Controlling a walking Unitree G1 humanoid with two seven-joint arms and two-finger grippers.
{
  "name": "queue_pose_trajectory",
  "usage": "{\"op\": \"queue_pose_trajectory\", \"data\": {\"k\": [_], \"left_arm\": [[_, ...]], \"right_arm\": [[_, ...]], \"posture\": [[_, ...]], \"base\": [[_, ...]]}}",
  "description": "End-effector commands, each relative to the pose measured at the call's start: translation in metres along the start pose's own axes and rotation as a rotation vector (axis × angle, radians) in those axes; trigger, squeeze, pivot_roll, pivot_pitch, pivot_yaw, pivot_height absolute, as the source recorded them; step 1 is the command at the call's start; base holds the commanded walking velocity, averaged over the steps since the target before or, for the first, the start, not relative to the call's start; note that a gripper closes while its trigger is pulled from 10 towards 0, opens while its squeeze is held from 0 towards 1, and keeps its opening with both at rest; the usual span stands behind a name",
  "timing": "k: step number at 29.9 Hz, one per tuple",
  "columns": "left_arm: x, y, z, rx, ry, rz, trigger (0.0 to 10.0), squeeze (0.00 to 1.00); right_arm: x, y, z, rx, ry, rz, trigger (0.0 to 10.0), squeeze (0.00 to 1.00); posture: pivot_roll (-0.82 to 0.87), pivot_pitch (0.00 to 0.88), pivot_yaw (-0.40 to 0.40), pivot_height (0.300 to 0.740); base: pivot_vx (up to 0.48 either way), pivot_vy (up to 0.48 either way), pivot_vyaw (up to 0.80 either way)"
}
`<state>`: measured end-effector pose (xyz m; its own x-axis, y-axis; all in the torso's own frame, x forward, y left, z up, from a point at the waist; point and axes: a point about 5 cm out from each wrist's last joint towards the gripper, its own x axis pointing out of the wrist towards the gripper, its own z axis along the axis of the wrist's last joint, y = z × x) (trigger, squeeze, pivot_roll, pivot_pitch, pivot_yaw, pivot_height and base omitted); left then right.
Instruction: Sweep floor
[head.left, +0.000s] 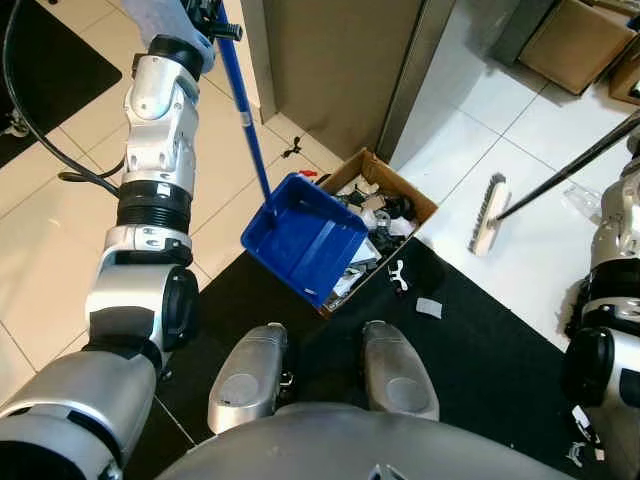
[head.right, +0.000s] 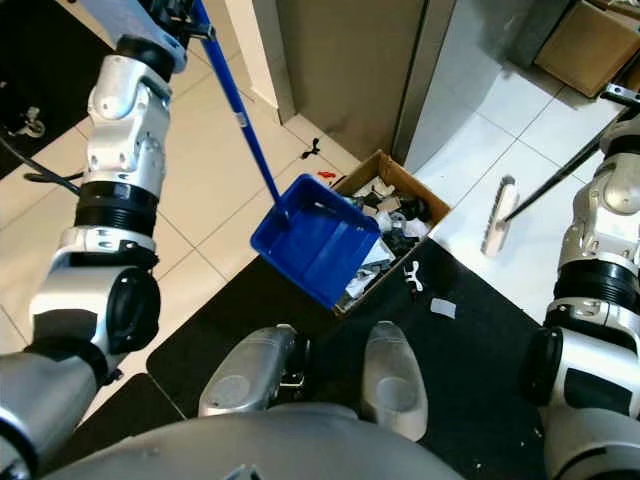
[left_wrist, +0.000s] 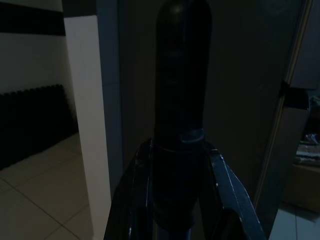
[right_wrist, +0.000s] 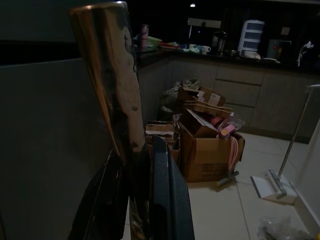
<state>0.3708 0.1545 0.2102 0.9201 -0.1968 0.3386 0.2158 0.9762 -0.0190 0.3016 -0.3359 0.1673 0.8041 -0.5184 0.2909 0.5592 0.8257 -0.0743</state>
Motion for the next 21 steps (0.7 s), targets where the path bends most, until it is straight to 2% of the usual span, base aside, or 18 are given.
{"op": "queue_pose_trajectory", "data": {"k": [1, 7, 16, 21], "left_arm": [[0.002, -0.003, 0.009, -0.021, -0.039, 0.007, 10.0, 0.0], [0.0, -0.006, 0.008, -0.048, -0.022, 0.008, 10.0, 0.0], [-0.002, -0.01, 0.01, -0.053, 0.004, -0.007, 10.0, 0.0], [-0.001, -0.012, 0.012, -0.049, 0.003, -0.016, 10.0, 0.0]], "right_arm": [[0.006, 0.002, 0.011, -0.012, -0.039, 0.015, 10.0, 0.0], [0.005, 0.004, 0.005, 0.039, -0.002, 0.007, 10.0, 0.0], [0.001, 0.005, -0.001, 0.051, 0.017, 0.0, 10.0, 0.0], [0.0, 0.003, -0.003, 0.051, 0.024, -0.009, 10.0, 0.0]], "posture": [[0.07, 0.0, -0.01, 0.74], [0.07, 0.0, 0.006, 0.74], [0.07, 0.0, 0.023, 0.74], [0.07, 0.0, 0.027, 0.74]], "base": [[0.0, 0.0, 0.0], [0.0, 0.0, 0.0], [0.0, 0.0, 0.0], [0.0, -0.414, 0.0]]}}
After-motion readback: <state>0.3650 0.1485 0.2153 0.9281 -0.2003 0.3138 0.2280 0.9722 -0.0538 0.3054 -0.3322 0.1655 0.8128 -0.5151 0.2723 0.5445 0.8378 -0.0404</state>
